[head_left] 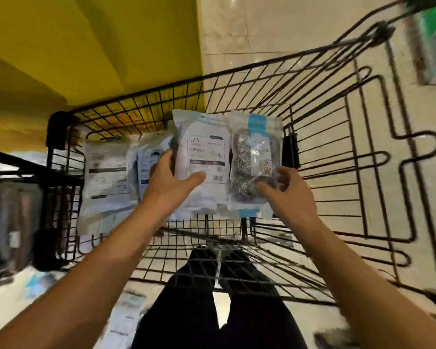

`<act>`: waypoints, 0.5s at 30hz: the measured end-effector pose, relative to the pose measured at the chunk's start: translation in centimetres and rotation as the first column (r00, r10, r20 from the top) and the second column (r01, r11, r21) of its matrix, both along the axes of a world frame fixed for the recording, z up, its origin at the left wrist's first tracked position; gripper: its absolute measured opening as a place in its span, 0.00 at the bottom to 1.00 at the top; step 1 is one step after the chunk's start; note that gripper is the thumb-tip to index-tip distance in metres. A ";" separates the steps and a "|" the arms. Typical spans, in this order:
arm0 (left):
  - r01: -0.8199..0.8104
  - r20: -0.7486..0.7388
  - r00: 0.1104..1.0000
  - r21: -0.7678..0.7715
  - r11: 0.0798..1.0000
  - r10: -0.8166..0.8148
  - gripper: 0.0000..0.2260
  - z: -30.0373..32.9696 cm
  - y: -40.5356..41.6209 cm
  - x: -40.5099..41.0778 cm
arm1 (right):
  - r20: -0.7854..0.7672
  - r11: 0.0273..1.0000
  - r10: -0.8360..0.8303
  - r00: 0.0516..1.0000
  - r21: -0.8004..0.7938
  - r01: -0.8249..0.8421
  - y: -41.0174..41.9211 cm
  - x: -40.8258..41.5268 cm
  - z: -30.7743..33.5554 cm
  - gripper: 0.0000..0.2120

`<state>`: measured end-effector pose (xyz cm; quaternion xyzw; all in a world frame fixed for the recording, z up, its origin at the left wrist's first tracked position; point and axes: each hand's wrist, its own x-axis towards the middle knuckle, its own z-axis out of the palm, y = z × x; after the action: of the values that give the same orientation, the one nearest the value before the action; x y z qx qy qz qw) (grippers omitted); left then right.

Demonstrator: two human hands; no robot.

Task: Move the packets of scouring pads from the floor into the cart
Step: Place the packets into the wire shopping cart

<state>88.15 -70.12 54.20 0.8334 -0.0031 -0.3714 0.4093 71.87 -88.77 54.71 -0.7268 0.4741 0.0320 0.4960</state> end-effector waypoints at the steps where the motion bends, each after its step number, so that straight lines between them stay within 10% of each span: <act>1: 0.011 0.004 1.000 0.021 1.000 -0.011 0.41 1.2 1.1 -0.7 | -0.005 0.999 0.029 1.000 0.026 -0.029 0.9 -0.9 1.1 0.23; 15: -0.203 0.028 0.978 -0.099 0.974 0.207 0.11 12.1 13.8 -11.3 | 0.194 0.932 0.215 0.957 0.251 -0.260 7.4 -7.7 11.0 0.04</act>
<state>76.81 -56.28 66.30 0.8157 0.0573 -0.3105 0.4848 64.16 -81.32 65.70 -0.7035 0.3311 0.0975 0.6212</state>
